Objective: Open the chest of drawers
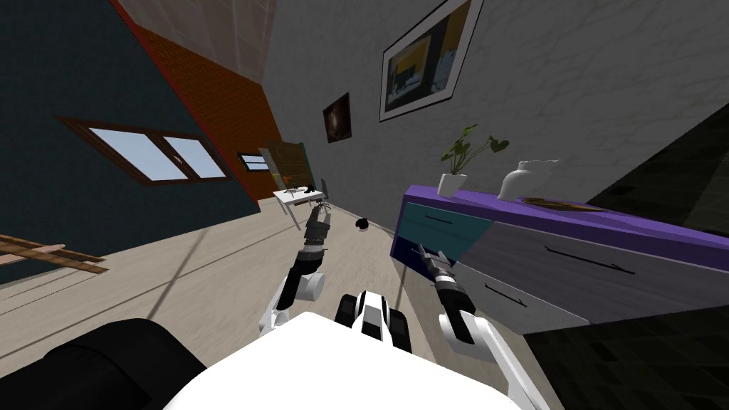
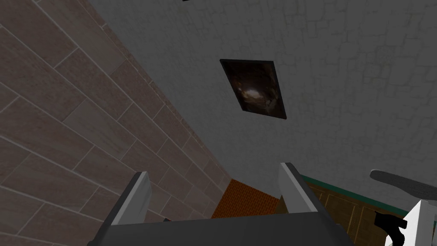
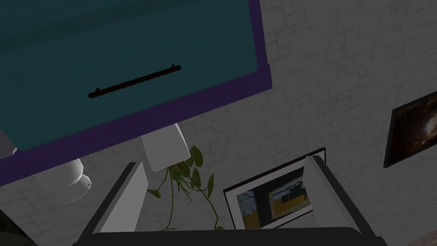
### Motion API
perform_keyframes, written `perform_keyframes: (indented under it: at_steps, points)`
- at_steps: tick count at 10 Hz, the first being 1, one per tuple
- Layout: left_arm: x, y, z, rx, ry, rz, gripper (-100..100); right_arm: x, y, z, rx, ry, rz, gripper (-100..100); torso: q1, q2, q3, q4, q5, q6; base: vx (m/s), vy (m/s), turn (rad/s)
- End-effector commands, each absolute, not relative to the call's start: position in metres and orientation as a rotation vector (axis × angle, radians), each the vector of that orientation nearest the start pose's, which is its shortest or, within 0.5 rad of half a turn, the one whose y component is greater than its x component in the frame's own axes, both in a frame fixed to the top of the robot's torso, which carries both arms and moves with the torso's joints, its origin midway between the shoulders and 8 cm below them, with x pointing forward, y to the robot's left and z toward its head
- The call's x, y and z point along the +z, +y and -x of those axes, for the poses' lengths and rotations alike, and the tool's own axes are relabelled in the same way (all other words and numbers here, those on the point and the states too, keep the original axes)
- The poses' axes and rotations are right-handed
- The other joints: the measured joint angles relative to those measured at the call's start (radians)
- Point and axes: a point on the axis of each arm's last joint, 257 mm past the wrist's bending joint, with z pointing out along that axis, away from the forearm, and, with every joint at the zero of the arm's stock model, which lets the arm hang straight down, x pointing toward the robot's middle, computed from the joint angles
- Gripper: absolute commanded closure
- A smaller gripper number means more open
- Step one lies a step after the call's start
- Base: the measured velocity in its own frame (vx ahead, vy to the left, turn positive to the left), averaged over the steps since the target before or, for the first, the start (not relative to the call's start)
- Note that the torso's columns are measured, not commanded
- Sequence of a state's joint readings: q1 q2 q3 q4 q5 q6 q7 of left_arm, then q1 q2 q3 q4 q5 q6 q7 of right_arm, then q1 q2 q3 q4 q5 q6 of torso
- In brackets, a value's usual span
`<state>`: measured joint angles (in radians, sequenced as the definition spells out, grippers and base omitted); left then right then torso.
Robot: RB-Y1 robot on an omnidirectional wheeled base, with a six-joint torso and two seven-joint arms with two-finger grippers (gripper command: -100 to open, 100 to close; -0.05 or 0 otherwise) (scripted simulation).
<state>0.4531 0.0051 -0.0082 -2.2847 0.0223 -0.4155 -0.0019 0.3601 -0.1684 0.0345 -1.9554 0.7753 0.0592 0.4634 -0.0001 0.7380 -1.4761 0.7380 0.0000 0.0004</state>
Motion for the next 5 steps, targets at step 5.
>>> perform_keyframes:
  at_steps: [5]
  points:
    - [0.026,0.275,-0.360,-1.332,0.629,0.699,0,-0.244,-0.324,-0.448,-0.268,1.672,-0.045,-100,0.000,-0.001,0.000,0.000,0.000,-0.001,0.037,-0.017,0.132]
